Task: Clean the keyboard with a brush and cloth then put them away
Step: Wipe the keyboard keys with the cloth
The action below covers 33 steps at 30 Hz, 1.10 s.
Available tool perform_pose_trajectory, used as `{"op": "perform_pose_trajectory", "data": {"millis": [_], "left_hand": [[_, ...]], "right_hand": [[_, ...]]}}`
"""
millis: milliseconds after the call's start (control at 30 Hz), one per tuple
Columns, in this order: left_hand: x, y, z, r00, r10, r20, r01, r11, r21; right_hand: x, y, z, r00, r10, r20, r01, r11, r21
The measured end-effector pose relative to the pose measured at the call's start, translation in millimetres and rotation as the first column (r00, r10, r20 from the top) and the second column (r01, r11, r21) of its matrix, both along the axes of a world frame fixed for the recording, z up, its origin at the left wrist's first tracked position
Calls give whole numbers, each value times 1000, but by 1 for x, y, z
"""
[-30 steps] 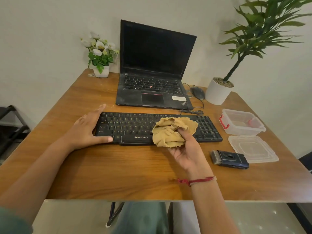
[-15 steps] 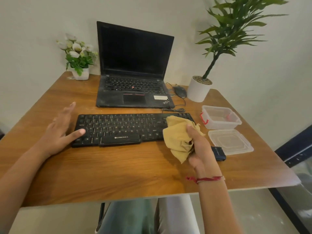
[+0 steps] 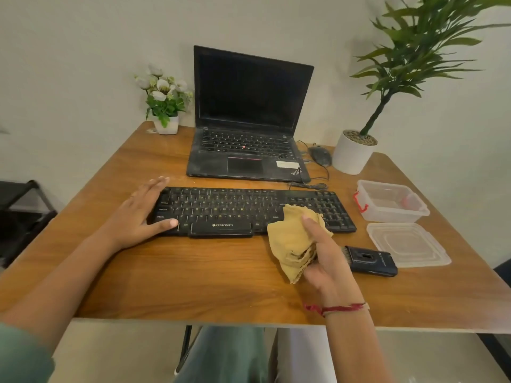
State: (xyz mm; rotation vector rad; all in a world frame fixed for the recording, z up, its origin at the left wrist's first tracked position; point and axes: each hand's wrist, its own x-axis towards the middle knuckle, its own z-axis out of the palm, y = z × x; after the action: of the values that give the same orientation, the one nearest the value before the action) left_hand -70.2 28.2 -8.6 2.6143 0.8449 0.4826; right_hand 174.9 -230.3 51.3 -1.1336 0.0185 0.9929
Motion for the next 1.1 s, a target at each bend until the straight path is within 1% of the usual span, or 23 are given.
{"op": "perform_pose_trajectory", "data": {"millis": [67, 167, 233, 267, 367, 433, 500, 533, 567, 600, 667, 733, 767, 833, 900, 967, 1033, 1100], "left_hand": [[0, -1, 2, 999, 9, 42, -10, 1000, 22], [-1, -5, 8, 973, 48, 225, -65, 995, 71], [0, -11, 12, 931, 79, 356, -101, 994, 42], [2, -16, 15, 913, 92, 398, -109, 994, 19], [21, -40, 25, 898, 132, 421, -117, 991, -61], [39, -68, 35, 885, 130, 447, -84, 989, -122], [57, -96, 41, 849, 84, 522, 3, 986, -164], [66, -108, 42, 831, 77, 551, 57, 974, -221], [74, -118, 43, 815, 81, 574, 127, 941, -313], [81, -126, 42, 794, 90, 601, 216, 882, -418], [93, -139, 42, 773, 140, 619, 350, 719, -600], [98, -145, 46, 776, 202, 597, 404, 567, -718], [100, -146, 47, 782, 225, 582, 405, 527, -747], [100, -143, 46, 787, 250, 564, 399, 492, -774], [97, -141, 44, 793, 265, 548, 381, 486, -786], [96, -137, 41, 797, 285, 532, 343, 512, -787], [95, -131, 41, 797, 305, 521, 289, 565, -773], [93, -124, 45, 803, 274, 529, 252, 649, -718]], "right_hand": [[-5, 4, -1, 999, 32, -2, -32, 999, -8], [-12, 12, -4, 1000, 11, 0, -11, 1000, 8], [-18, 17, -6, 1000, 6, 9, -6, 1000, 15], [-22, 18, -6, 1000, 17, 3, -17, 1000, 15], [-35, 21, -9, 997, 72, -33, -70, 997, 43], [-42, 24, -9, 995, 88, -41, -85, 994, 72], [-46, 25, -7, 995, 96, -10, -94, 989, 112], [-47, 26, -4, 994, 105, 16, -106, 985, 139], [-49, 26, -2, 991, 125, 43, -131, 977, 171], [-51, 26, 0, 986, 156, 58, -165, 963, 212], [-54, 25, 2, 975, 216, 44, -220, 931, 291], [-54, 25, 3, 969, 247, 6, -232, 904, 359], [-54, 24, 4, 968, 249, -17, -224, 895, 386], [-52, 22, 7, 970, 238, -43, -198, 885, 421], [-47, 18, 9, 979, 202, -33, -168, 886, 432], [-42, 16, 9, 988, 152, 3, -138, 888, 439], [-36, 13, 8, 987, 126, 99, -158, 879, 449], [-26, 10, 7, 968, 134, 213, -210, 896, 390]]}}
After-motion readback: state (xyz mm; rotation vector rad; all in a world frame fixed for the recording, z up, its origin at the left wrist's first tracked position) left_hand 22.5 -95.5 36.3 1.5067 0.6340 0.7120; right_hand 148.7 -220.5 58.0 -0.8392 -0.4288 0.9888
